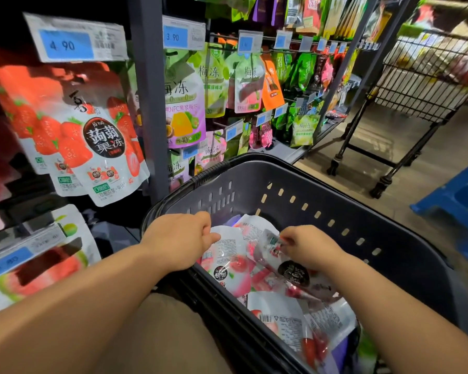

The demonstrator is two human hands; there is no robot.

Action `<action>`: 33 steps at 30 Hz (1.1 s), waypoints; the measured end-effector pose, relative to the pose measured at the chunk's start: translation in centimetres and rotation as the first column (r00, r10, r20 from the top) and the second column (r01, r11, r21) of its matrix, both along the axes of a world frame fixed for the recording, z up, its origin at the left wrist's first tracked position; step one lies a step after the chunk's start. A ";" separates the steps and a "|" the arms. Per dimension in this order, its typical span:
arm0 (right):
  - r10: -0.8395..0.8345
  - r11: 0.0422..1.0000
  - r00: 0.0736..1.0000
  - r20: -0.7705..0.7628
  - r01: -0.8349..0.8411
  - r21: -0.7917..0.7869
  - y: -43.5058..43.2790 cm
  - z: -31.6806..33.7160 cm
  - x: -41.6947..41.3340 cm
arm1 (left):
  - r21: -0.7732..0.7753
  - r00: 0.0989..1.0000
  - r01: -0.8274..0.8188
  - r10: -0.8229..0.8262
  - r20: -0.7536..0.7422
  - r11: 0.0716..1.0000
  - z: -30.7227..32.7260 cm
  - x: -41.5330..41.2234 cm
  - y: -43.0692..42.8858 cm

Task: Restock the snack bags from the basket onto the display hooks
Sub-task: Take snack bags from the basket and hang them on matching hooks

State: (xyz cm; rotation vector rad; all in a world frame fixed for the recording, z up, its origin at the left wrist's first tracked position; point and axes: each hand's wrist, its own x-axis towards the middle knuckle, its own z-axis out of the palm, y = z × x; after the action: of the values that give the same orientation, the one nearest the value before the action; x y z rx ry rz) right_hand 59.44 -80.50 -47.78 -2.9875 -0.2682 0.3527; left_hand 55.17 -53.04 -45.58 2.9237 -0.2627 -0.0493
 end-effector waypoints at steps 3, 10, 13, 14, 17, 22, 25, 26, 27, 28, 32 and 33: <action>-0.091 0.992 0.993 0.072 0.084 0.094 -0.7 1.5 0.4 | 0.001 1.000 -0.001 0.001 0.007 1.000 0.0 0.0 0.0; -0.093 0.993 0.985 -0.147 0.102 0.057 -0.2 -0.3 0.5 | 0.004 1.000 -0.012 0.012 -0.005 1.000 0.0 0.1 0.2; -0.085 0.996 0.973 -0.216 0.081 -0.030 -0.3 0.0 0.4 | 0.010 1.000 -0.019 0.019 -0.001 1.000 0.0 0.0 0.4; -0.084 0.996 0.962 -0.260 0.075 -0.044 -0.5 0.4 0.3 | 0.014 1.000 -0.021 0.021 0.001 1.000 -0.1 0.1 0.4; -0.094 0.986 0.914 -0.394 0.032 -0.161 -0.6 2.0 -0.5 | 0.022 1.000 -0.021 0.021 0.006 1.000 -0.2 0.2 0.6; -0.097 0.979 0.901 -0.423 0.009 -0.206 -1.5 3.0 -0.7 | 0.024 1.000 -0.021 0.021 0.008 1.000 -0.2 0.3 0.6; -0.035 0.995 0.965 -0.258 0.010 -0.097 -1.7 3.2 -0.2 | 0.011 1.000 -0.016 0.016 0.009 1.000 -0.2 0.3 0.5; -0.024 0.999 0.981 -0.191 0.014 -0.051 -1.8 3.3 0.0 | 0.006 1.000 -0.014 0.014 0.011 1.000 -0.2 0.2 0.5; -0.017 1.000 0.993 -0.121 0.016 -0.007 -1.8 3.7 0.0 | 0.001 1.000 -0.010 0.010 0.014 1.000 -0.1 0.2 0.5; -0.017 0.999 0.999 -0.047 0.019 0.036 -1.8 3.9 0.0 | -0.001 1.000 -0.005 0.005 0.016 1.000 -0.1 0.2 0.5; -0.046 0.956 0.990 0.131 0.006 0.295 -0.9 4.7 -0.6 | -0.011 1.000 0.004 -0.004 0.005 1.000 -0.3 0.3 0.6; -0.037 0.940 0.987 0.155 -0.018 0.340 -0.5 4.8 -0.9 | -0.021 1.000 0.005 -0.005 0.000 1.000 -0.3 0.4 0.6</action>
State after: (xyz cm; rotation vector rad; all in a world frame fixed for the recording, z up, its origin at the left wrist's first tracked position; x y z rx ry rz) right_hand 58.58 -80.95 -42.95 -2.6740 -0.2960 0.0555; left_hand 55.54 -52.41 -45.91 2.9019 -0.2682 -0.0469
